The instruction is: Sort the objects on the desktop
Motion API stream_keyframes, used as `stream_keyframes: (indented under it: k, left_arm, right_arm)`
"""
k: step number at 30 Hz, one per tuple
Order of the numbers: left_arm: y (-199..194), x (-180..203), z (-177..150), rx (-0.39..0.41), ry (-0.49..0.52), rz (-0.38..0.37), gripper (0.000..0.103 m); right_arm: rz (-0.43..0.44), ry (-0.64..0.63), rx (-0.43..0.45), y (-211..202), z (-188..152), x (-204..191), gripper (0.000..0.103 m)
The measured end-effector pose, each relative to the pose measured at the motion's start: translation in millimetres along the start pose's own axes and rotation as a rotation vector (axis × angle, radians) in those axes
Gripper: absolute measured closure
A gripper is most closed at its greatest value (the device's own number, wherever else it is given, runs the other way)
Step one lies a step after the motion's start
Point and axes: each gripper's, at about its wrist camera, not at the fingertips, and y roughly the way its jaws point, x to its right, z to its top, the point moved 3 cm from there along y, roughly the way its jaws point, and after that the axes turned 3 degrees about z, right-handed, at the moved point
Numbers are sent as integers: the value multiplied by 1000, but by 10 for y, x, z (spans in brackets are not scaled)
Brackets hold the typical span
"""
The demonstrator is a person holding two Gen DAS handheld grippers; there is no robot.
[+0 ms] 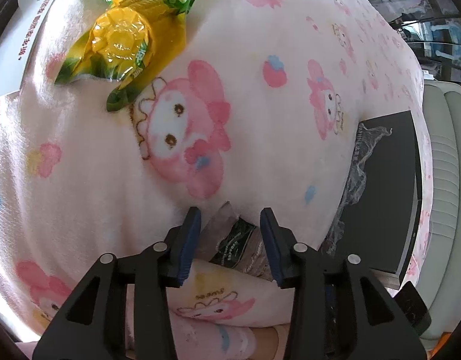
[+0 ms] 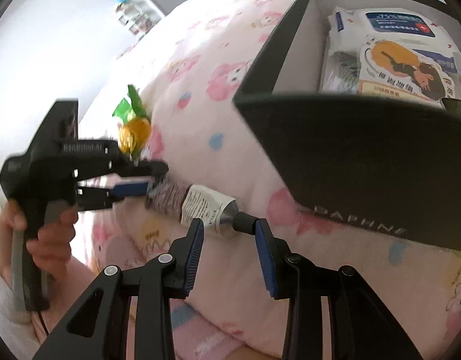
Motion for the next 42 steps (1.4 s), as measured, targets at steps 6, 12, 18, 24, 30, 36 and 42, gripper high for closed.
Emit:
stream_keyframes:
  k: [6,12,18,24,30,36,42]
  left_arm:
    - [-121,-191,-200,2,11,36,66]
    - [-108,11,-266,29,130,124,66]
    - [-13,47,-312,-13,159,161,53]
    - [-113,135,-379,15,200,168,54]
    - [-263,315,-439,60,264,90,54]
    - [-488,375,-622,160,274,29,54]
    - [-343,286,-757,102,249,64,60]
  right_arm:
    - [-8,62,13,86,24,115,70]
    - [2,45,27,61,46,127,68]
    - [2,57,24,87,78,159,68]
    - [-24,18,20,122,97,137,66]
    - [-6,48,69,-141,128,153,66]
    - [-15,15,158,-482,207,-31,66]
    - [12,76,116,-168,93,111,66]
